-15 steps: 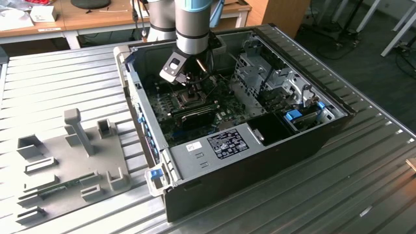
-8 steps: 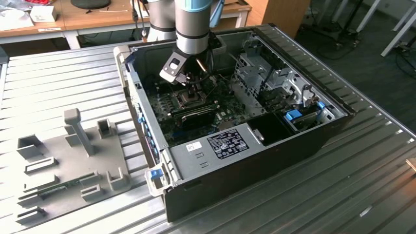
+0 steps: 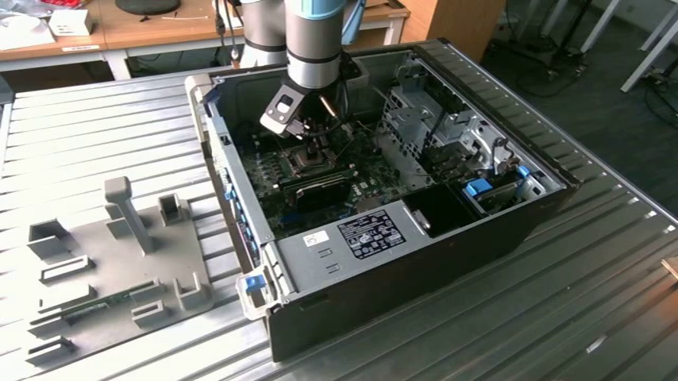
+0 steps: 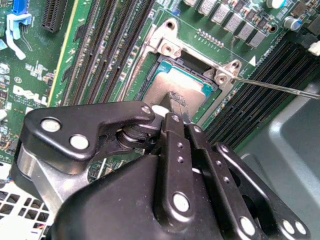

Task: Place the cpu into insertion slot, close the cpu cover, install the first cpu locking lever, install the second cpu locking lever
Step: 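Place the cpu into insertion slot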

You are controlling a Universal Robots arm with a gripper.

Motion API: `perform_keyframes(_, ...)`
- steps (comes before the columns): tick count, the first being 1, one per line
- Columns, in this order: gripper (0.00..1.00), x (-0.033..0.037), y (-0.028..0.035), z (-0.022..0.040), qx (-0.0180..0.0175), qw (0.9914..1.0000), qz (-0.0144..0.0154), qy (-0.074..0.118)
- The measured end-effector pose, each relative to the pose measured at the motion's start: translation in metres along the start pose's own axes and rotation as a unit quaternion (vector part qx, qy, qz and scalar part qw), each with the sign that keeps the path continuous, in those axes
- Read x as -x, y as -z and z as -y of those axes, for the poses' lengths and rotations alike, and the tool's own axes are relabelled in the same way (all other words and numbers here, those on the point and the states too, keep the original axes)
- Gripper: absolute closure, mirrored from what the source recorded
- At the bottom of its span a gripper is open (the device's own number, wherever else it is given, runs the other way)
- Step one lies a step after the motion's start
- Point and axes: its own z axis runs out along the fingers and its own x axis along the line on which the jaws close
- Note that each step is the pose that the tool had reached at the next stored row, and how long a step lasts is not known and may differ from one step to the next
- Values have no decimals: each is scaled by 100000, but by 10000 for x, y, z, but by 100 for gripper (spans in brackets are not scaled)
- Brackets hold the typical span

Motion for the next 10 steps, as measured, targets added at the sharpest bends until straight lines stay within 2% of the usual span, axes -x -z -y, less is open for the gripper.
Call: perform_keyframes(10, 89, 0, -4, 0, -1, 100000, 2, 2)
